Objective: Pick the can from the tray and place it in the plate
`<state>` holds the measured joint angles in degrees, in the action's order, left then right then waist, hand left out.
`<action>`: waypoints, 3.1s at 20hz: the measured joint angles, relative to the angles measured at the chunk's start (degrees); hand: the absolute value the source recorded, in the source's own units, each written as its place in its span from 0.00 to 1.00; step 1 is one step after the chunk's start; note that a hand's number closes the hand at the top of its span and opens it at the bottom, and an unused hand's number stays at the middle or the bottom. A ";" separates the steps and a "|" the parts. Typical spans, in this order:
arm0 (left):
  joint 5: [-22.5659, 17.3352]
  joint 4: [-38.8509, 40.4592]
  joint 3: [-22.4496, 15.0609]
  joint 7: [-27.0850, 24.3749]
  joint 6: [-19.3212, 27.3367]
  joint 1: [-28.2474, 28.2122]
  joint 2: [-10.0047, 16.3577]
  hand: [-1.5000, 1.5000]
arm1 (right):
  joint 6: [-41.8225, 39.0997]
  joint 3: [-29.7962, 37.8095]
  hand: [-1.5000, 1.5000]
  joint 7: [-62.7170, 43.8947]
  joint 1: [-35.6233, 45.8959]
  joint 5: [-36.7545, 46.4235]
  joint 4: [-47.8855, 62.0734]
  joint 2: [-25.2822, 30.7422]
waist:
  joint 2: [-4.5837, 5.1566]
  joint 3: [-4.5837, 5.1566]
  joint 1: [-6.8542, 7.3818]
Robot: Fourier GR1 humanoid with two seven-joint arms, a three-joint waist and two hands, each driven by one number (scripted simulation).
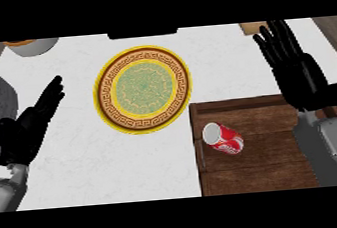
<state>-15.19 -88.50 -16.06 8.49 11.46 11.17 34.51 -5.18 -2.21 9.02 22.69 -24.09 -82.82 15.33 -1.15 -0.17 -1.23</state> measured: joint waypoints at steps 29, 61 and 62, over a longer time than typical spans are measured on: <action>-2.53 9.74 3.63 -2.12 1.36 1.55 -9.88 0.50 | -49.48 -32.66 0.00 1.04 31.97 25.80 25.96 12.60 | 1.85 0.14 3.58; 0.36 11.22 7.88 -2.78 -1.55 0.03 -11.79 0.50 | -43.25 -59.67 0.00 8.49 36.49 48.65 23.55 9.17 | 1.14 0.20 2.11; 0.71 10.93 7.85 -2.53 -1.38 0.11 -11.97 0.50 | -43.03 -59.76 0.00 8.52 36.46 49.08 23.81 8.78 | 1.11 0.20 2.09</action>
<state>-14.48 -77.57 -8.22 5.96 10.09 11.29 22.53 -48.22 -61.97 17.54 59.16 24.99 -59.01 24.11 -0.03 0.03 0.86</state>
